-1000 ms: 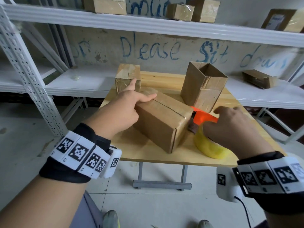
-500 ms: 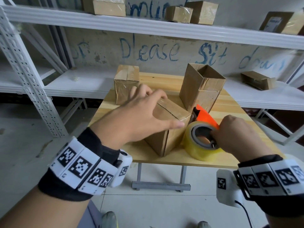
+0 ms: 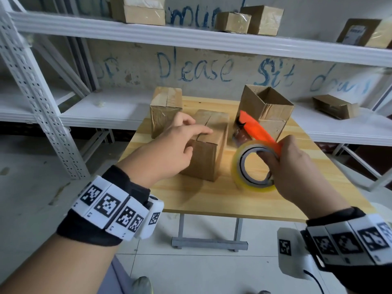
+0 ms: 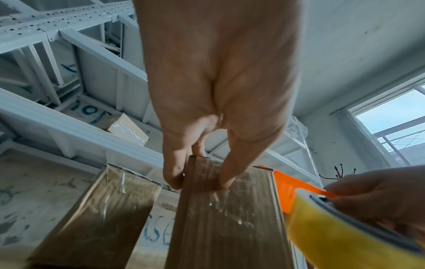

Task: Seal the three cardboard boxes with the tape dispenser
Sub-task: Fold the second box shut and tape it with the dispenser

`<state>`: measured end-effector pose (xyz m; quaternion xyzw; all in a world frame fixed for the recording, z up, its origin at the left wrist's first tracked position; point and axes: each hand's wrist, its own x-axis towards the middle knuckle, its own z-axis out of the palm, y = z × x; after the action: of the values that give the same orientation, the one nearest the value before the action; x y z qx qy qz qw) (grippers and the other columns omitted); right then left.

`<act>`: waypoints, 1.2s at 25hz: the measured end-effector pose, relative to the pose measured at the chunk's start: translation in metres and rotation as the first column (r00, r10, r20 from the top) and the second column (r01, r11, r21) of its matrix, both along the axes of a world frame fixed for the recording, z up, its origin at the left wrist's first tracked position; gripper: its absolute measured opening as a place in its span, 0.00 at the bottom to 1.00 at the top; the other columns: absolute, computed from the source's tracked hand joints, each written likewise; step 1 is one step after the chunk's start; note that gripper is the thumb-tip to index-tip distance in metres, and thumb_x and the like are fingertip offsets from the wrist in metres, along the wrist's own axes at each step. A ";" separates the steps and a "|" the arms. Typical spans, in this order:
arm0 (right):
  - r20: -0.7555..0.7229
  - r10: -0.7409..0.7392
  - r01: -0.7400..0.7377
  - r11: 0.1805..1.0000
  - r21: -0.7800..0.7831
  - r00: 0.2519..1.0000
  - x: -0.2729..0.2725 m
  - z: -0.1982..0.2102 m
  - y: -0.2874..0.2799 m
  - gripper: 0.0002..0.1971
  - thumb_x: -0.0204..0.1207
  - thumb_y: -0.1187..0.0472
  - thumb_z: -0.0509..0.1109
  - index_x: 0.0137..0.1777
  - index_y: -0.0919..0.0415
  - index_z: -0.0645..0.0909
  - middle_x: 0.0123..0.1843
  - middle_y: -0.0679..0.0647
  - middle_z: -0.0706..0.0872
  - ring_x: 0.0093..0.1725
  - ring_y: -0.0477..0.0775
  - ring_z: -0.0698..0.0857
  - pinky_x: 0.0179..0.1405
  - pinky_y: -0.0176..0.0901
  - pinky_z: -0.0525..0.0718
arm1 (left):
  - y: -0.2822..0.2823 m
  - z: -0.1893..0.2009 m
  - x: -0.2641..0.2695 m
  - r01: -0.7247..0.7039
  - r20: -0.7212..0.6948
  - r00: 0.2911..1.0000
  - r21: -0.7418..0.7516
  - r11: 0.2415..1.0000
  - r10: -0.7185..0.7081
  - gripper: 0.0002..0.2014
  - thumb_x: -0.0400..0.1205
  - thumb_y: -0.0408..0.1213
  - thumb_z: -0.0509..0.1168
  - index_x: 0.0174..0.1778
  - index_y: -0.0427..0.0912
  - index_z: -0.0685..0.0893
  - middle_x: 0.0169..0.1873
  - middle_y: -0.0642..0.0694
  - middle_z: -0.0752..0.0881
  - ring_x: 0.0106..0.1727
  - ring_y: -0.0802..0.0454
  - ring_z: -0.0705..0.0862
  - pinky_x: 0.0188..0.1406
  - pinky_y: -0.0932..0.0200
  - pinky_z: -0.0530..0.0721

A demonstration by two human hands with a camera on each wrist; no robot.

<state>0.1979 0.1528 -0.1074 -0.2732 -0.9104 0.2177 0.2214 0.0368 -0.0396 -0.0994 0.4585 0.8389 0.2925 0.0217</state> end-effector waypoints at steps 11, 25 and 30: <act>-0.423 0.241 -0.317 0.941 -0.119 0.874 -0.002 0.020 -0.025 0.20 0.72 0.61 0.79 0.59 0.50 0.75 0.39 0.46 0.84 0.38 0.46 0.85 0.36 0.40 0.82 | 0.008 -0.007 -0.010 0.031 -0.079 0.997 0.130 0.991 -0.021 0.16 0.85 0.35 0.69 0.69 0.52 0.81 0.65 0.60 0.74 0.63 0.57 0.80 0.68 0.59 0.78; -0.406 0.252 -0.249 0.967 0.061 0.878 0.003 0.020 -0.021 0.33 0.58 0.70 0.80 0.62 0.44 0.80 0.51 0.37 0.84 0.47 0.40 0.84 0.43 0.40 0.82 | 0.002 0.010 -0.010 -0.061 0.496 0.820 0.573 0.817 -0.287 0.15 0.93 0.39 0.53 0.63 0.46 0.85 0.43 0.45 0.92 0.42 0.49 0.89 0.43 0.50 0.82; -0.437 0.295 -0.260 0.955 0.141 0.849 0.002 0.015 -0.015 0.33 0.58 0.74 0.80 0.62 0.48 0.81 0.53 0.42 0.85 0.52 0.41 0.83 0.48 0.35 0.81 | 0.000 0.013 -0.013 -0.148 0.716 0.602 0.535 0.832 -0.354 0.20 0.88 0.26 0.61 0.74 0.45 0.79 0.44 0.41 0.91 0.37 0.52 0.88 0.35 0.61 0.88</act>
<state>0.2000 0.1378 -0.0921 -0.0718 -0.8709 0.2701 0.4041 0.0238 -0.0396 -0.0866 0.3171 0.5918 0.6875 0.2767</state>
